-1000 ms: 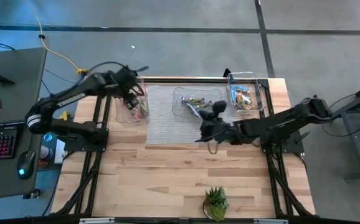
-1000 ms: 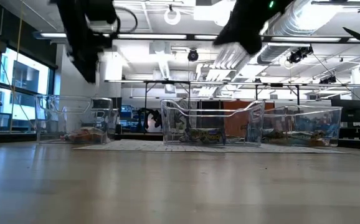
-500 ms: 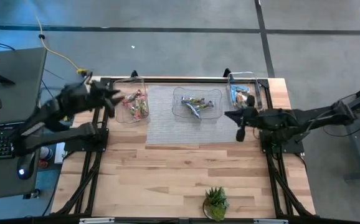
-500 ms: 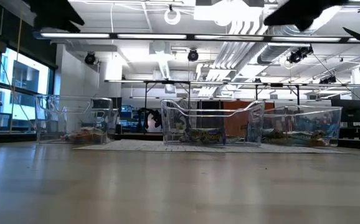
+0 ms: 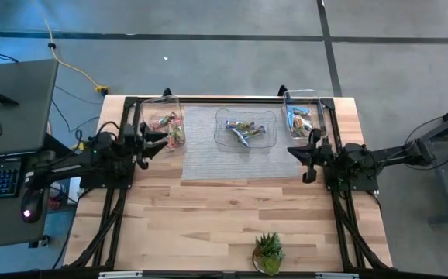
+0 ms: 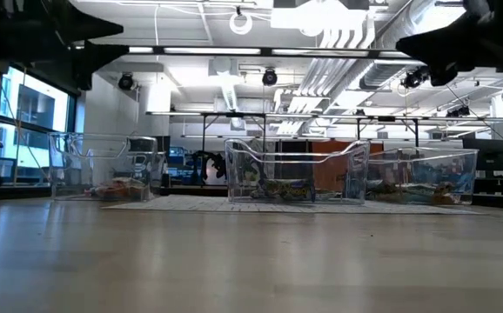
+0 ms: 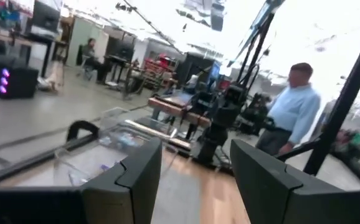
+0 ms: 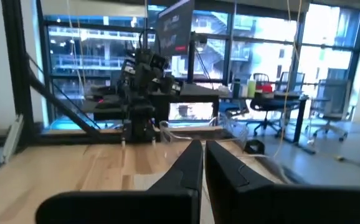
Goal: Pick and place Granola Bars by type
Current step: Return to Home Position
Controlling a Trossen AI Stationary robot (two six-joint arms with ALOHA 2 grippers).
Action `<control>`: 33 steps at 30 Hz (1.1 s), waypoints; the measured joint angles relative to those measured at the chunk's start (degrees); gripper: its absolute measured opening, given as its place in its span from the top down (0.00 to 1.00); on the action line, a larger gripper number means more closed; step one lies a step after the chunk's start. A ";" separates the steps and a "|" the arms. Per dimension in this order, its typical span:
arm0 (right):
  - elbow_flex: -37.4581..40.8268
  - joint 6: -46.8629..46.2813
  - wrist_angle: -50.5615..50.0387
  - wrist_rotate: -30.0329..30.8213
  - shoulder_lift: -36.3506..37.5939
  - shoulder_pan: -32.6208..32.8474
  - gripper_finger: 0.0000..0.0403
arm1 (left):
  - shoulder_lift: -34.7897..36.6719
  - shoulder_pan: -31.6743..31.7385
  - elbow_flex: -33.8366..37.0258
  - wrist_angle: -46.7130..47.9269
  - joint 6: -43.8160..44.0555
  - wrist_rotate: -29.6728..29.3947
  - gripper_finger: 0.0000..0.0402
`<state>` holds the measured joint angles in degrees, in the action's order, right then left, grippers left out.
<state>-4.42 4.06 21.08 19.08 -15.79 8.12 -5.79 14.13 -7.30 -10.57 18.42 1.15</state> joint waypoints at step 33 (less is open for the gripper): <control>0.33 -5.01 -23.84 -8.28 11.44 0.02 1.00 | 2.77 -20.92 3.33 15.63 -7.00 -28.97 0.54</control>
<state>-4.10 -0.95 -2.76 10.80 -4.35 8.14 -3.02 -6.79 -3.97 5.06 11.42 -27.82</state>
